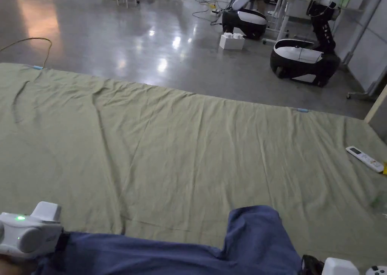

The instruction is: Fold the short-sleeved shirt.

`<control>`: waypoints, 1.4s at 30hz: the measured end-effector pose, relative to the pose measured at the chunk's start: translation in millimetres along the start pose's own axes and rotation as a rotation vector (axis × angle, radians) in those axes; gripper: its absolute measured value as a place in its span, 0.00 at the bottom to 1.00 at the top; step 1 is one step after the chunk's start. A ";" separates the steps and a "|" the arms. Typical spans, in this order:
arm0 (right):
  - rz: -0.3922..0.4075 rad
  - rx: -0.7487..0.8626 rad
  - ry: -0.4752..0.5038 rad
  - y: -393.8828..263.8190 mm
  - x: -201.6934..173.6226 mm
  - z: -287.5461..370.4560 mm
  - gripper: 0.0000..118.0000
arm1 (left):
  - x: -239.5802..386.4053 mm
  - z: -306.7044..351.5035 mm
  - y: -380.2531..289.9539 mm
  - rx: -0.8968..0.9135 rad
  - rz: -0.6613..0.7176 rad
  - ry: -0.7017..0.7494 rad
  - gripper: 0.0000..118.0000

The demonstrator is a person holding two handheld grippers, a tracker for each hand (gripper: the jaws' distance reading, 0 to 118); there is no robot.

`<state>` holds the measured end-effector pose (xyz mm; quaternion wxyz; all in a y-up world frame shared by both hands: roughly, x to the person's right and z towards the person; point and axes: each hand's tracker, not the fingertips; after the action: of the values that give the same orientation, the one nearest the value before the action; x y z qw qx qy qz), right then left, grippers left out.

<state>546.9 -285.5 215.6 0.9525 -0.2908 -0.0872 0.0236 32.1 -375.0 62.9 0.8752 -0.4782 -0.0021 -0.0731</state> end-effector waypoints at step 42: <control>0.073 -0.231 0.167 22.0 46.9 10.4 0.02 | -40.1 146.4 -59.2 0.227 0.096 -0.143 0.05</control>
<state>591.4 -257.1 218.9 0.9151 -0.4024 0.0007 0.0236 -5.5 -278.8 189.0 0.9239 -0.3794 -0.0499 0.0039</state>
